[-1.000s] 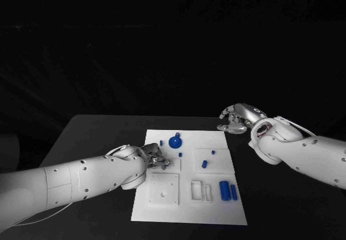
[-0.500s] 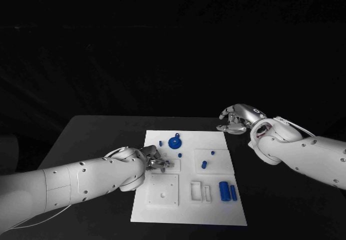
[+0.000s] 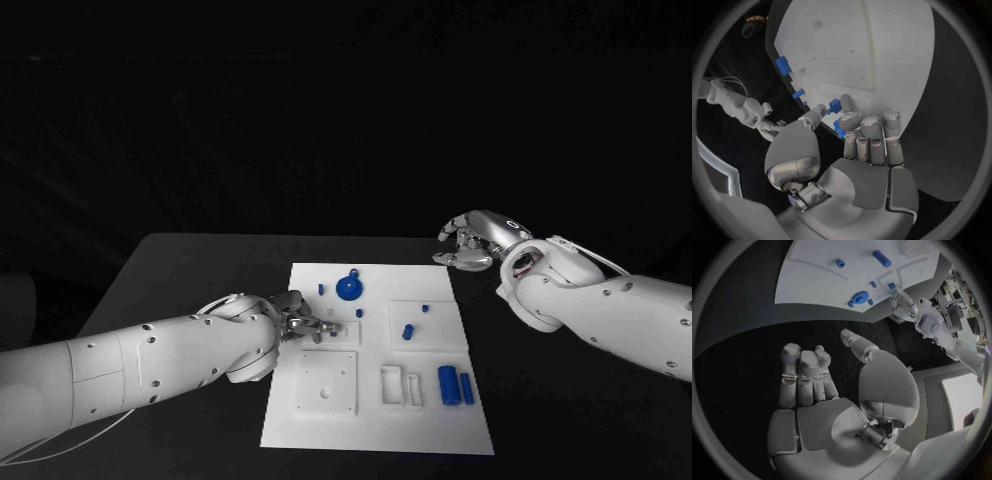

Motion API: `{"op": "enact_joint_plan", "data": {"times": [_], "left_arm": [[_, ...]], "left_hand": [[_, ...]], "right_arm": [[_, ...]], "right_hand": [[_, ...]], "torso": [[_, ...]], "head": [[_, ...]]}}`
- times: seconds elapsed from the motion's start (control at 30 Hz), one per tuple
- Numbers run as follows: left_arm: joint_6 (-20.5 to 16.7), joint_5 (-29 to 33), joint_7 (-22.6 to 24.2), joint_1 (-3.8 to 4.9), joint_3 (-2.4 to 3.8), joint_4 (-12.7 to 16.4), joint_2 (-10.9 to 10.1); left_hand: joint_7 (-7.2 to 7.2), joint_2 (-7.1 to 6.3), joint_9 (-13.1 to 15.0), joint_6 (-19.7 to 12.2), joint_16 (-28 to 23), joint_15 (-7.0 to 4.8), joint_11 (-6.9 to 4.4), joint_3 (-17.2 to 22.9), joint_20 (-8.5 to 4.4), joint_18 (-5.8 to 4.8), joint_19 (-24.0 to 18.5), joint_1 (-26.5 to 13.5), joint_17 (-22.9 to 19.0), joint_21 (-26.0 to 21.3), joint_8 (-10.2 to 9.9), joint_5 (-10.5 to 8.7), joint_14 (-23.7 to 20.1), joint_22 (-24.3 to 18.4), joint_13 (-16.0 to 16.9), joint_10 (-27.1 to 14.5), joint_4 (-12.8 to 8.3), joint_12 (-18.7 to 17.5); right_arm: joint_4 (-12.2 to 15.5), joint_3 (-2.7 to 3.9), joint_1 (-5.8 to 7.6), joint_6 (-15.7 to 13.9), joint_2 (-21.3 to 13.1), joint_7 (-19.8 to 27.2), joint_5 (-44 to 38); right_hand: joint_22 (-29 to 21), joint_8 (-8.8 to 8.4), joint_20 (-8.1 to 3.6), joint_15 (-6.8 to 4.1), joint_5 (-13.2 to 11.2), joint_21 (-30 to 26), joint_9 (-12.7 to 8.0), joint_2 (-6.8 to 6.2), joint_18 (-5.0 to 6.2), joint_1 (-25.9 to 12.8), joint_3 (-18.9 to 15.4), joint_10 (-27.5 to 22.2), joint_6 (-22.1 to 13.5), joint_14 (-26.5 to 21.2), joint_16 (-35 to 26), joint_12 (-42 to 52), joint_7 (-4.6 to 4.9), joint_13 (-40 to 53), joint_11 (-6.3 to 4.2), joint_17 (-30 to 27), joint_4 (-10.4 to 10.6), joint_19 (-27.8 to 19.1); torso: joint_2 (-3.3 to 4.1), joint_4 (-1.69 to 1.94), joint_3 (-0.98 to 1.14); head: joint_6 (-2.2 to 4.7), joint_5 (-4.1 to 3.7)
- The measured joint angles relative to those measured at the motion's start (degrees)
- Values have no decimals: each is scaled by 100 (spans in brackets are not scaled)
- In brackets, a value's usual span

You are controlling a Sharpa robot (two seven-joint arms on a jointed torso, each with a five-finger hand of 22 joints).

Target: Assemble the parts on the task board

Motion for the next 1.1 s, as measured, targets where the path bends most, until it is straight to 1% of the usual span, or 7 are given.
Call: {"op": "enact_joint_plan", "data": {"times": [0.2, 0.27, 0.33, 0.47, 0.6, 0.77, 1.1], "left_arm": [[35, 158, 32, 158, 38, 47, -99], [58, 226, 46, 213, 113, 8, -118], [77, 295, 64, 260, 230, -49, -128], [132, 399, 92, 401, 303, -252, -98], [246, 482, 104, 536, 314, -625, 63], [472, 569, 114, 566, 316, -1134, 359], [1027, 603, 101, 572, 316, -2082, 885]], "left_hand": [[50, 2, -70, -131, -149, 13, 51, -114, 11, 0, -75, 155, -90, -93, -110, 0, -71, -56, -112, -51, 83, -169], [108, 8, -132, -287, -280, 46, 127, -142, 32, 0, -161, 281, -160, -184, -243, 0, -170, -101, -187, -133, 110, -319], [193, 15, -172, -391, -436, 108, 204, -158, 63, 0, -268, 409, -239, -308, -333, 0, -285, -159, -281, -228, 168, -498], [300, 48, -239, -701, -667, 201, 308, -153, 116, 0, -403, 681, -347, -472, -511, 44, -481, -235, -410, -432, 209, -760], [393, 128, -266, -958, -810, 286, 392, -135, 135, -93, -483, 875, -408, -577, -621, 396, -569, -289, -476, -575, 199, -918], [461, 200, -249, -1091, -912, 350, 451, -203, 164, -182, -573, 948, -445, -671, -621, 848, -690, -328, -521, -685, 266, -1032], [495, 306, -231, -1204, -970, 424, 501, -311, 193, -182, -644, 946, -453, -737, -648, 910, -765, -334, -528, -788, 374, -1099]], "right_arm": [[-12, 0, 0, 0, 1, 7, 8], [-14, 0, -1, 0, 1, 10, 13], [-17, 0, -1, 0, 0, 14, 18], [-39, 0, -1, 0, -2, 20, 29], [-60, 0, -1, -1, 9, 25, 47], [-63, 0, 0, -1, 23, 30, 61], [-54, 0, 0, 0, 40, 39, 74]], "right_hand": [[0, 0, 0, 0, 0, 0, 0, -10, 0, -10, 0, 1, -1, 0, 0, 0, 1, 0, 0, 0, 0, 0], [1, 0, 0, 0, 0, 0, 0, -24, 0, -24, 0, 2, -1, 0, 0, 0, 1, 0, 1, -1, 0, 0], [4, 0, 0, 1, 0, 0, 0, -24, 0, -24, 0, 2, -1, 0, 0, 0, 1, 0, 1, -1, 0, 0], [5, 0, 0, 1, 0, 0, -5, -24, 0, -24, 0, 10, -1, 0, 0, 0, 1, 0, 8, 5, 0, 0], [5, 0, 0, 1, 22, 0, -5, -24, 1, -24, 0, -4, -1, -1, 0, 0, 2, 0, -6, 5, 0, 0], [4, 0, 0, 1, 22, 0, -10, -24, 0, -24, 0, -4, -2, -1, 0, 0, 2, -6, -6, 4, 0, 0], [4, 0, 0, 2, 22, 0, -10, -24, 1, -23, 0, 2, -2, -2, 0, 0, 2, -5, -11, 5, 0, 0]], "torso": [[2, -2, -1], [2, -2, -1], [3, -3, -1], [5, -2, -1], [7, -5, -1], [14, -9, -1], [46, -32, -8]], "head": [[27, 3], [35, 6], [41, 9], [67, 12], [90, 26], [105, 31], [105, 20]]}}
